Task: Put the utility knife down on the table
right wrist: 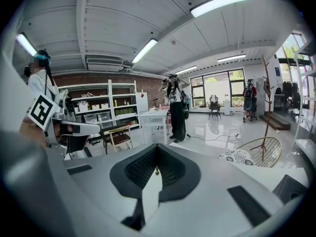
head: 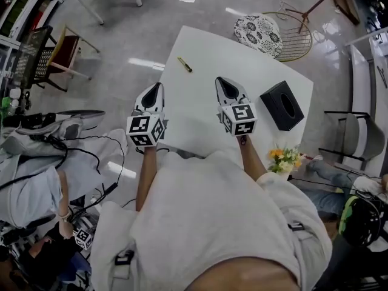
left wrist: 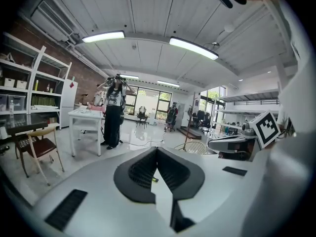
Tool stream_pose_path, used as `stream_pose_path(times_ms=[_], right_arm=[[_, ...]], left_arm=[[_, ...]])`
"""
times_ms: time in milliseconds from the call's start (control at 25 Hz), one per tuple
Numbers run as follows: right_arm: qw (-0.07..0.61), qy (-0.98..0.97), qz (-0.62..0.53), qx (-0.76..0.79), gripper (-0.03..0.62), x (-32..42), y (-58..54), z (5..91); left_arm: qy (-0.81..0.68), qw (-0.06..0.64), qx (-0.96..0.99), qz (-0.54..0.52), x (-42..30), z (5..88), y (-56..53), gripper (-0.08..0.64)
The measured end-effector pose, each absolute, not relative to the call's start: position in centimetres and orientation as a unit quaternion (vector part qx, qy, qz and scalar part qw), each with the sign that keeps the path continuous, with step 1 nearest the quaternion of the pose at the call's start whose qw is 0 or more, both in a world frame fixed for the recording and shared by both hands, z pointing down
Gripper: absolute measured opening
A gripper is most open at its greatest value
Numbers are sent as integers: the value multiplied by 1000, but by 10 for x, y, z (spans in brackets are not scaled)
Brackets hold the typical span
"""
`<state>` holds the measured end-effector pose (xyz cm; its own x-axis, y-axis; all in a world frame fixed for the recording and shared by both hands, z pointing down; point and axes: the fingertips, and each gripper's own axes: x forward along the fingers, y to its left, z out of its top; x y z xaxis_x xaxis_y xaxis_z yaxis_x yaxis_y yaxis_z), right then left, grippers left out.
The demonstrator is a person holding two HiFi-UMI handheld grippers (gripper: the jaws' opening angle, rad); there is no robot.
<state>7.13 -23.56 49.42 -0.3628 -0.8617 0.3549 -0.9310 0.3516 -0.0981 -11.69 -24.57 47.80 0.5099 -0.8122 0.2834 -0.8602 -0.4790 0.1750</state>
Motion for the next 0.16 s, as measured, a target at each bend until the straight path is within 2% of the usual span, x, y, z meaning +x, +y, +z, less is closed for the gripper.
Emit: stream_pose_path(times_ms=[160], right_arm=[[122, -815, 149, 547, 31, 82, -245, 494]], left_arm=[[-489, 151, 855, 84, -102, 479, -256, 20]])
